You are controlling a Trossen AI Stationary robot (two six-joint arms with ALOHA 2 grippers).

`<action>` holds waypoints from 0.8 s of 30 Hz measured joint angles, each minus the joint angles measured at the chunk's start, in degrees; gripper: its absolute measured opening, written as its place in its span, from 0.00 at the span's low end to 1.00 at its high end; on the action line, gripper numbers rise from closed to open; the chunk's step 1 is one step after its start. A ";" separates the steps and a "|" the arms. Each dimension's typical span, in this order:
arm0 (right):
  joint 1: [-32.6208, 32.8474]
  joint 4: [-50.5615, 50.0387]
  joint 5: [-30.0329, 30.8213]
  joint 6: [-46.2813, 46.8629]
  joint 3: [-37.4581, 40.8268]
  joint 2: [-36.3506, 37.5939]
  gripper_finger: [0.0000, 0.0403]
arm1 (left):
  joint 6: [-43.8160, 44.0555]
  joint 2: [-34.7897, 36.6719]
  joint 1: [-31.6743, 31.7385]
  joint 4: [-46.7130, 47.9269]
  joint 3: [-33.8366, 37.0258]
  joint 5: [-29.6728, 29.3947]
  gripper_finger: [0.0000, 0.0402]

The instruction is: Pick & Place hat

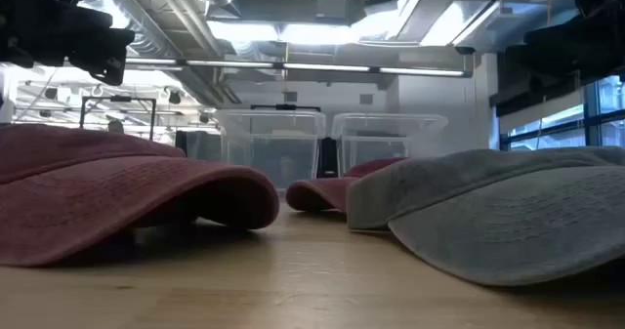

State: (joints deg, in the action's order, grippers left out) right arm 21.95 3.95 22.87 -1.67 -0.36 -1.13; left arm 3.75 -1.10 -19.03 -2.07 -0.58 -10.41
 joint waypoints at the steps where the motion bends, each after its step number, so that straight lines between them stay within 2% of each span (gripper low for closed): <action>1: 0.00 0.00 0.00 -0.04 -0.02 0.00 0.41 | 0.00 0.00 0.00 0.00 0.00 0.00 0.32; 18: -0.01 0.02 0.03 -0.06 -0.02 0.00 0.41 | 0.00 0.00 0.00 0.00 0.00 0.02 0.32; 24: -0.02 0.17 4.50 2.46 -0.02 0.00 0.45 | 0.00 0.00 0.00 0.00 0.00 0.02 0.32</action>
State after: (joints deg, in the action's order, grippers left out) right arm 21.93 4.11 27.37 0.78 -0.38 -1.13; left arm 3.75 -1.10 -19.03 -2.07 -0.58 -10.39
